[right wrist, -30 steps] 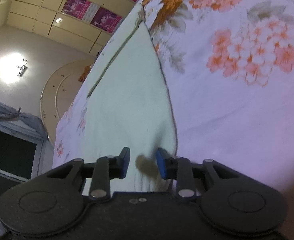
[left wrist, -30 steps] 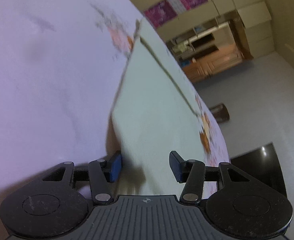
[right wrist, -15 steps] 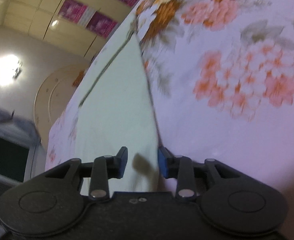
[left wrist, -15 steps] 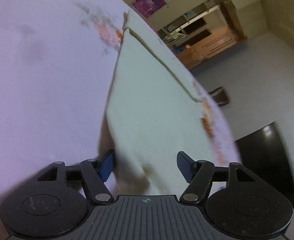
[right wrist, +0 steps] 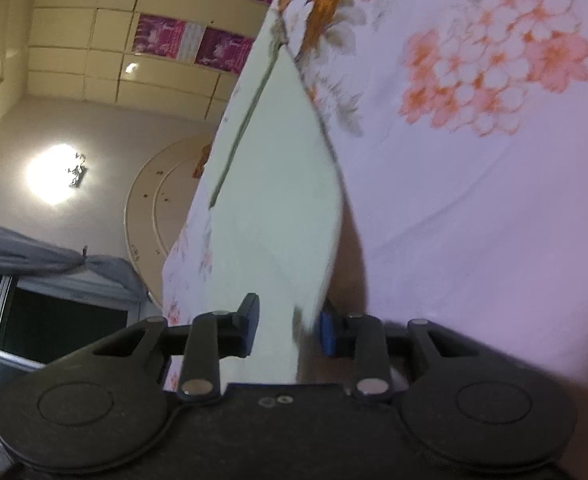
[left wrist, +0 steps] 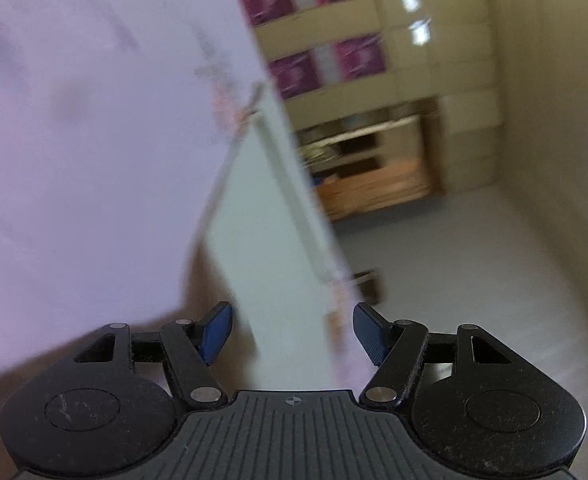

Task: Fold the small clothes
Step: 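Roll both tools and bring them to the narrow end of the sweater, then close both grippers on the sweater's narrow end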

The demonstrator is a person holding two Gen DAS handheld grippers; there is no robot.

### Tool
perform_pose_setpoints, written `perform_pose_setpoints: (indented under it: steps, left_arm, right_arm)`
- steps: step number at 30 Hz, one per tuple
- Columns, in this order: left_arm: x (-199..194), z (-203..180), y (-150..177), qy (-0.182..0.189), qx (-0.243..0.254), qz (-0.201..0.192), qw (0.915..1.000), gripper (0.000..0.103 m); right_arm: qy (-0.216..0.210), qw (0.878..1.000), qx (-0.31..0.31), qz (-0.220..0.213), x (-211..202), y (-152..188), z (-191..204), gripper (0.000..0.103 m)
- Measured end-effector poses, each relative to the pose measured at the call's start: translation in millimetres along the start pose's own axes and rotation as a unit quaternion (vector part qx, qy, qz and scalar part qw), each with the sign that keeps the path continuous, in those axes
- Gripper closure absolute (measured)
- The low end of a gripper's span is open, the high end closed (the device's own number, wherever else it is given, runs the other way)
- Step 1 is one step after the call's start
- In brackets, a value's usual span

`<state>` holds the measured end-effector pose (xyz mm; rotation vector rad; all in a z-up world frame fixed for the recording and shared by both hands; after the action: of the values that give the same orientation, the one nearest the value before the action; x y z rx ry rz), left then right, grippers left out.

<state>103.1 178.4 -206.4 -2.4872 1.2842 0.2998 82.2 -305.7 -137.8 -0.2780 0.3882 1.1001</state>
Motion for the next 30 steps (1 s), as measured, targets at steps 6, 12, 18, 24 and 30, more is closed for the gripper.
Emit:
perform_pose_setpoints:
  steps: [6,12,18,24,30]
  left_arm:
    - [18.1,-18.6,4.1,-0.061,0.049,0.050,0.9957,0.043]
    - [31.8,-28.7,1.5,-0.169,0.089,0.086,0.9777,0.099]
    - [2.0,-51.6,2.3,-0.116,0.075,0.005,0.9904,0.099]
    - [-7.5,-107.1,-28.9,-0.075,0.103,-0.026,0.9915,0.099]
    - [8.0,-168.7,-80.6,-0.065,0.121,-0.036,0.9899,0.099]
  right_arm:
    - [0.008,1.000,0.001,0.003,-1.9,3.9,-7.1,0.074]
    - [0.044,0.999,-0.027,0.019,11.6,4.3,3.5,0.085]
    - [0.057,0.996,-0.073,-0.007,-6.1,4.3,28.0,0.098]
    - [0.041,0.990,-0.133,-0.026,-34.4,-13.7,77.9,0.098]
    - [0.040,0.982,-0.179,-0.049,-41.1,-66.0,139.8,0.098]
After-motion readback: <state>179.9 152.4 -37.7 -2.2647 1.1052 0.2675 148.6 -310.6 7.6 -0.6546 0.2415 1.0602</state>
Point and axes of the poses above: each gripper's, at about its wrist camera, not at the fingertips, and x roughly the way its jaws point, z to its left, y to its underside, the point moved 2 cm from there along x, roughly the way its jaws point, and after that the axes turned 15 degrees about z, right-handed, at the moved point
